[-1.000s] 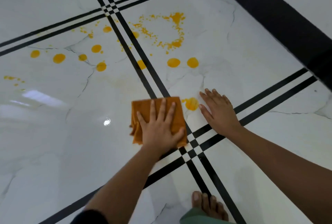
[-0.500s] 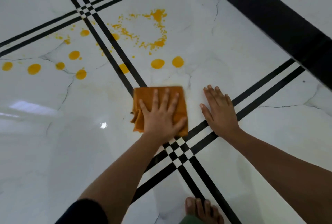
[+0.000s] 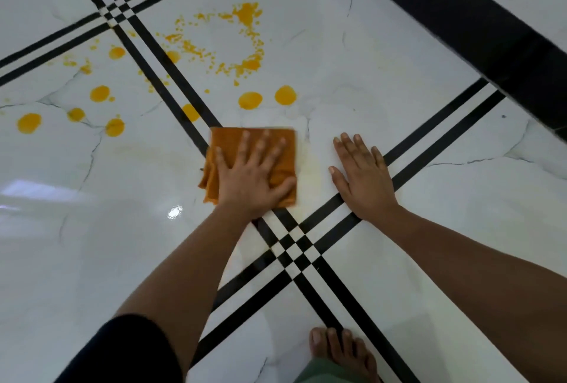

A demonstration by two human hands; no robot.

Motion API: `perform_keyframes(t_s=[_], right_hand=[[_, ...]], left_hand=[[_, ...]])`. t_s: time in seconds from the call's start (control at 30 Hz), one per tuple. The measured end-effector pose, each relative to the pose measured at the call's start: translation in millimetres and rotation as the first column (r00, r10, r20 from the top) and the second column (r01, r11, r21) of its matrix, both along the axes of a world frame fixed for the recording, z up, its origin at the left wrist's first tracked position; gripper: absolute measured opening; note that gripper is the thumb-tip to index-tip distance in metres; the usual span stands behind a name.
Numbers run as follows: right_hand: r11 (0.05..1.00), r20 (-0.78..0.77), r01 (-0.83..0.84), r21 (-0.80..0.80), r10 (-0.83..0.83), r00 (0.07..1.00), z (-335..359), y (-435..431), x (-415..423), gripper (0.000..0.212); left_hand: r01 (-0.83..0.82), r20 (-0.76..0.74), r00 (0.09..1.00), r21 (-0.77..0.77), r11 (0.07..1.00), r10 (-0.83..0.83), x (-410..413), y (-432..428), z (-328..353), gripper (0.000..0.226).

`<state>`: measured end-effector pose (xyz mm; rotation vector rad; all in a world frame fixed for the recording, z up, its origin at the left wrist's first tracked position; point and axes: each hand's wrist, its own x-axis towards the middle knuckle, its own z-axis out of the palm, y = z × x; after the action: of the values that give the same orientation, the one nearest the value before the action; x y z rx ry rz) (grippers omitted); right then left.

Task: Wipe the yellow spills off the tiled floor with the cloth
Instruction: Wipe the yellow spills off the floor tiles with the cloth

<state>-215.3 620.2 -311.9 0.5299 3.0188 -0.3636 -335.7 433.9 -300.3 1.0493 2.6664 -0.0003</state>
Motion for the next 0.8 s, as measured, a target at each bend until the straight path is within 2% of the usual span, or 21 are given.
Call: perform_keyframes(t_s=[0.03, 0.07, 0.17, 0.2, 0.23, 0.33, 0.37, 0.5, 0.53, 0.67, 0.8], right_hand=[[1.0, -0.002, 0.0, -0.004, 0.0, 1.0, 0, 0, 0, 0.062], [1.0, -0.005, 0.002, -0.003, -0.002, 1.0, 0, 0, 0, 0.062], [1.0, -0.004, 0.004, 0.007, -0.004, 1.0, 1, -1, -1, 0.061], [1.0, 0.004, 0.002, 0.009, -0.002, 1.0, 1, -1, 0, 0.061], [1.0, 0.006, 0.004, 0.007, -0.004, 1.0, 1, -2, 0, 0.061], [1.0, 0.01, 0.003, 0.0, -0.003, 1.0, -1, -1, 0, 0.062], [1.0, 0.009, 0.004, 0.001, -0.004, 1.0, -1, -1, 0, 0.063], [1.0, 0.018, -0.003, 0.016, 0.002, 1.0, 1, -1, 0, 0.064], [1.0, 0.024, 0.001, 0.018, -0.002, 1.0, 1, -2, 0, 0.063], [1.0, 0.033, 0.012, 0.017, -0.013, 0.999, 3, -3, 0, 0.063], [0.999, 0.0, -0.031, -0.012, 0.031, 1.0, 13, -27, -5, 0.065]], left_hand=[[-0.117, 0.006, 0.993, 0.02, 0.993, 0.117, 0, 6, 1, 0.074], [-0.142, 0.013, 0.99, 0.025, 0.989, 0.142, 8, 9, 2, 0.075], [0.165, 0.01, 0.986, -0.039, 0.985, -0.165, 33, 1, 4, 0.075], [0.206, 0.013, 0.978, -0.036, 0.978, -0.206, 26, -2, 4, 0.074], [0.16, 0.008, 0.987, -0.031, 0.987, -0.16, 11, -2, 2, 0.073], [-0.225, 0.027, 0.974, 0.036, 0.974, 0.224, -5, 3, 0, 0.076], [-0.227, 0.021, 0.974, 0.049, 0.973, 0.227, 6, 3, -1, 0.077], [0.138, 0.034, 0.99, -0.022, 0.99, -0.137, 43, -13, 5, 0.076], [0.139, 0.027, 0.99, -0.019, 0.99, -0.138, 31, -13, 4, 0.074], [-0.191, 0.022, 0.981, 0.044, 0.981, 0.191, 10, -7, 0, 0.077], [-0.132, 0.074, 0.989, 0.023, 0.991, 0.13, 43, -29, 8, 0.076]])
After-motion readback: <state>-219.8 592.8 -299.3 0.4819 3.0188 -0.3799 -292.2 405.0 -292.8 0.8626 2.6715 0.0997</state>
